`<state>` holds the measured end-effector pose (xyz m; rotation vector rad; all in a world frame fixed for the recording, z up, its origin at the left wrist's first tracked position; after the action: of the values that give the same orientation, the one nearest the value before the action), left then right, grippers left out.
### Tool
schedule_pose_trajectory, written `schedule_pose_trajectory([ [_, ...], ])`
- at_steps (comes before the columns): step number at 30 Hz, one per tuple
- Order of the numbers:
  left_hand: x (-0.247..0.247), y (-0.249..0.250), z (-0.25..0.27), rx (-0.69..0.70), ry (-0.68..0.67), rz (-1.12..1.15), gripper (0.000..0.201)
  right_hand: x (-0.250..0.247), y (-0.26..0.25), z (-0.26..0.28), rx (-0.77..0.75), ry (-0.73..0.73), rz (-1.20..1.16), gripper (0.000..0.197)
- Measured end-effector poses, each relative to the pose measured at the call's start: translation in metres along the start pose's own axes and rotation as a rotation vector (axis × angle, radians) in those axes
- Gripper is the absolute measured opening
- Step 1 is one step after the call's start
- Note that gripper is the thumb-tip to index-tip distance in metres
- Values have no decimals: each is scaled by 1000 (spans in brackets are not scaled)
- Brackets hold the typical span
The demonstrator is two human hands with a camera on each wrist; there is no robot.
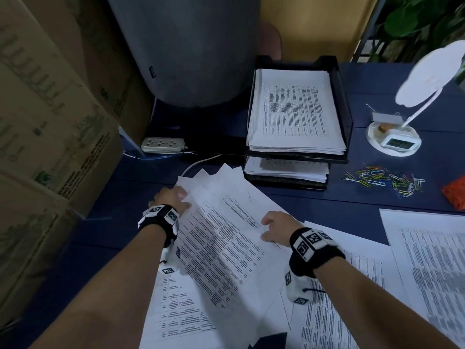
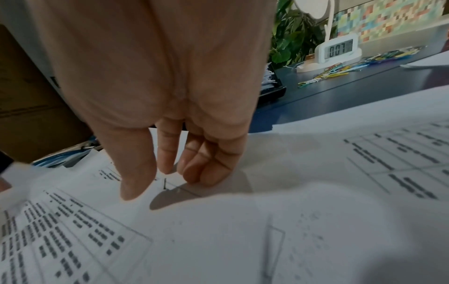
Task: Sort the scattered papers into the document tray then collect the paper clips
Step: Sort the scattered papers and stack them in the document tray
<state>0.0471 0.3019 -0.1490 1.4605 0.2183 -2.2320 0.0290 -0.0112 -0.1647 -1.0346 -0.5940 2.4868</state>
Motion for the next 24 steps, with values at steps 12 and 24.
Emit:
schedule_pose_trajectory([
  [12,-5,57,34,425,12,617,22,3,-10,4,-47,44,-196,36],
  [24,19,23,44,259,-226,-42,19,-32,7,2,146,20,226,52],
])
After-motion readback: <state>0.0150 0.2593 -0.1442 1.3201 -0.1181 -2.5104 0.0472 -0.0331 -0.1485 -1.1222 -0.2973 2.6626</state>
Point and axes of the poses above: each hand's wrist, its own z-axis away from the middle knuckle, its own x-axis out of the palm, y = z × x, the point moved 4 cm from there along -z, towards the middle knuckle, and after that the axes turned 7 degrees about -z, right-handed, at the moved point
